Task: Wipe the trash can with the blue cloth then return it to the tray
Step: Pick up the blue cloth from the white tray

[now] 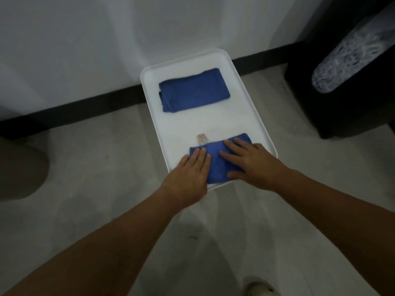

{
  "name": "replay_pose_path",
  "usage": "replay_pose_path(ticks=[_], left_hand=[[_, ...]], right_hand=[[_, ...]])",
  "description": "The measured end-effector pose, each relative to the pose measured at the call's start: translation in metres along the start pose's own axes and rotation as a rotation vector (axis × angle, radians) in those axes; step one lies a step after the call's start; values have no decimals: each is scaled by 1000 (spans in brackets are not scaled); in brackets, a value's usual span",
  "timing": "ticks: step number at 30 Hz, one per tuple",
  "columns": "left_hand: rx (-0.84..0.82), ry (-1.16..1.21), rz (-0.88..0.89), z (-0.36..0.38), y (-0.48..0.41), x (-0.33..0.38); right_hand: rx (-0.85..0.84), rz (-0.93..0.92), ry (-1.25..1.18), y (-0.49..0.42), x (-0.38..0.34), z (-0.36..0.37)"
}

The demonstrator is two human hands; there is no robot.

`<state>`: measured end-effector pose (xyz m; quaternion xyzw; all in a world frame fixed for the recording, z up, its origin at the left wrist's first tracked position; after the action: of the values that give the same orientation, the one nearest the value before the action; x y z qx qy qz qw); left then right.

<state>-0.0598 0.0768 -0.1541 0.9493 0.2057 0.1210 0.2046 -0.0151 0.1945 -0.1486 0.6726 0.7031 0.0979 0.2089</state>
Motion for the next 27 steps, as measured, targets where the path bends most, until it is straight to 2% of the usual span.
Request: replay_pose_path(ticks=[6, 11, 14, 17, 21, 23, 27], left_hand=[[62, -94, 55, 5, -11, -2], [173, -130, 47, -20, -22, -31], [283, -64, 74, -51, -19, -52], [405, 147, 118, -85, -7, -74], [414, 500, 53, -131, 24, -133], [408, 669, 43, -155, 48, -168], [343, 1167, 12, -187, 117, -244]], right_hand=[[35, 50, 115, -3, -2, 11], [30, 157, 34, -16, -7, 9], [95, 233, -20, -26, -17, -4], [232, 305, -306, -35, -31, -35], [431, 336, -709, -44, -58, -109], [411, 312, -907, -55, -82, -144], [187, 212, -1326, -87, -152, -193]])
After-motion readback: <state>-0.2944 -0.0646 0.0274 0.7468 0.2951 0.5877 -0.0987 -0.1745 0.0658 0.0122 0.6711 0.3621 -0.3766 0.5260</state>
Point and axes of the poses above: each hand's wrist, its own y-axis away from the middle knuckle, its own z-axis out of the palm, x = y × z, the point moved 8 cm from there along -y, towards the middle knuckle, and after that the axes turned 2 degrees about -x, right-handed, at the moved point
